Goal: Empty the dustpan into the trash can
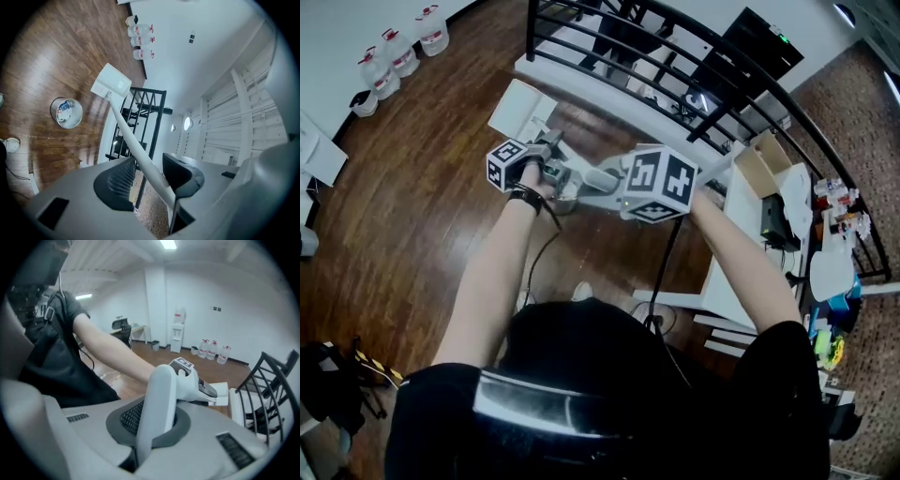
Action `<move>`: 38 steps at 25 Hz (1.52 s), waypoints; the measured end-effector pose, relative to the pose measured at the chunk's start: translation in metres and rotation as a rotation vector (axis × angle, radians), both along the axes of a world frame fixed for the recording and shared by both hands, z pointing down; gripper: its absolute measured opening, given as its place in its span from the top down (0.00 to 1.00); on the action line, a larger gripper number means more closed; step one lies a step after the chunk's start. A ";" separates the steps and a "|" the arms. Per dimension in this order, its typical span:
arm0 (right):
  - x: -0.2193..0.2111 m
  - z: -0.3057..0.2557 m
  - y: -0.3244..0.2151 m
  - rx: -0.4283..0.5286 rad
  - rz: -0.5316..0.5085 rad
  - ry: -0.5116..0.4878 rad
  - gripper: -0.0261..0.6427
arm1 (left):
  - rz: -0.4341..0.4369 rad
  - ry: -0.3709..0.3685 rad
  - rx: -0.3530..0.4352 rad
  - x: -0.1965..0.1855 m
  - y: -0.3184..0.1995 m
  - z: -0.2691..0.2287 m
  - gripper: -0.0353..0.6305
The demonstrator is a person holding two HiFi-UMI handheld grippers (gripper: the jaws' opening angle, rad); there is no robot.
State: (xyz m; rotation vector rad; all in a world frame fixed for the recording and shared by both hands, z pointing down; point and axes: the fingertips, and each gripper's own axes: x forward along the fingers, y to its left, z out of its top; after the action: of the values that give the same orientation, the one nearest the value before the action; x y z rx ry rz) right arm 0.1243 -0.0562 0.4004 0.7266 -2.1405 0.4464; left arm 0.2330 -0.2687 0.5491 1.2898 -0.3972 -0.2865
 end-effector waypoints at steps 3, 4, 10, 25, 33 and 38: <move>-0.012 -0.012 -0.012 0.019 0.050 -0.195 0.96 | -0.031 -0.008 0.028 -0.014 -0.014 -0.005 0.67; -0.016 -0.017 -0.015 0.024 0.067 -0.265 0.96 | -0.041 -0.008 0.037 -0.018 -0.018 -0.008 0.66; -0.032 -0.052 -0.035 0.085 0.132 -0.624 0.96 | -0.107 0.040 0.081 -0.043 -0.038 -0.026 0.66; -0.065 -0.073 -0.062 0.099 0.043 -0.836 0.95 | -0.266 0.073 0.059 -0.106 -0.056 -0.016 0.67; -0.081 -0.085 -0.078 0.099 0.038 -0.897 0.94 | -0.277 0.072 0.131 -0.145 -0.065 -0.017 0.68; -0.094 -0.083 -0.089 0.074 0.050 -0.919 0.94 | -0.288 -0.048 0.150 -0.192 -0.066 0.007 0.94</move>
State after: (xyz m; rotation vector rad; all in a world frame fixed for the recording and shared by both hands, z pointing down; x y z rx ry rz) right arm 0.0299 -0.1449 0.3179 0.6848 -3.0031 0.8489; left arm 0.0414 -0.3350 0.5566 1.3882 -0.6133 -0.5369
